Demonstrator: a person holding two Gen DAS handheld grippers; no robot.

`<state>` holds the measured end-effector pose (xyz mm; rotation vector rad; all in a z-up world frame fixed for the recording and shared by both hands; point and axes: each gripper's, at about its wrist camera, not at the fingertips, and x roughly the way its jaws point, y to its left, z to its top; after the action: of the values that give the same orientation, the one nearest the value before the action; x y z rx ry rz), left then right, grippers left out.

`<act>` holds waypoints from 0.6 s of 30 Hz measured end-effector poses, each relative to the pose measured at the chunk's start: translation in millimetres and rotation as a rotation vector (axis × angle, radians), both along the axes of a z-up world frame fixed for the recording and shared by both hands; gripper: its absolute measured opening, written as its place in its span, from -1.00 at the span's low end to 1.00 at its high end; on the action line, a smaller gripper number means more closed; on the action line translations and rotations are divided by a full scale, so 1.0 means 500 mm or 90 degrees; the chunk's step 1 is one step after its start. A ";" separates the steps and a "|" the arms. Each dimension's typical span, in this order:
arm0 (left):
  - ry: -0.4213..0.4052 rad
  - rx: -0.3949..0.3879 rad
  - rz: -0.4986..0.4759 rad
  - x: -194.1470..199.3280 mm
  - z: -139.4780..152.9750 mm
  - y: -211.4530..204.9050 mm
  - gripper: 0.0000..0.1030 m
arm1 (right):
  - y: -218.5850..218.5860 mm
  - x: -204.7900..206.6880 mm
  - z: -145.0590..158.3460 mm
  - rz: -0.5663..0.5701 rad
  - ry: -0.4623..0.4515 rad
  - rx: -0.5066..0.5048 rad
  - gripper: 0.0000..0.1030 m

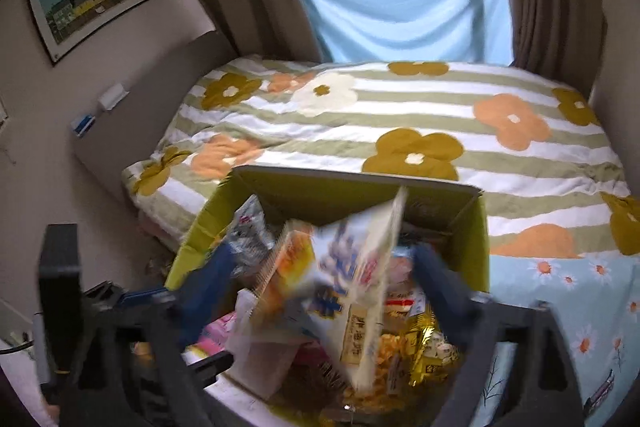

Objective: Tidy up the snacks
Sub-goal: 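Carry both packets over the yellow box and open both tools to drop them, then move both tools back from the box to the sheet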

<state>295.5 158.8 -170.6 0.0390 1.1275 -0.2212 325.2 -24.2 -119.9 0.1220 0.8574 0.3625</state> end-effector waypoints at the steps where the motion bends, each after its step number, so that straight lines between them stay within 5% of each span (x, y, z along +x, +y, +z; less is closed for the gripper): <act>1: -0.001 -0.002 0.000 -0.002 0.002 0.002 0.99 | -0.001 -0.005 -0.001 0.000 -0.005 -0.001 0.97; 18: -0.006 -0.023 -0.057 -0.011 0.020 -0.047 0.99 | -0.040 -0.065 0.011 -0.031 0.022 -0.020 0.97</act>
<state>290.2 135.5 -160.8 0.0579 1.1131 -0.3207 292.6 -44.3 -114.6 0.1202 0.8931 0.3020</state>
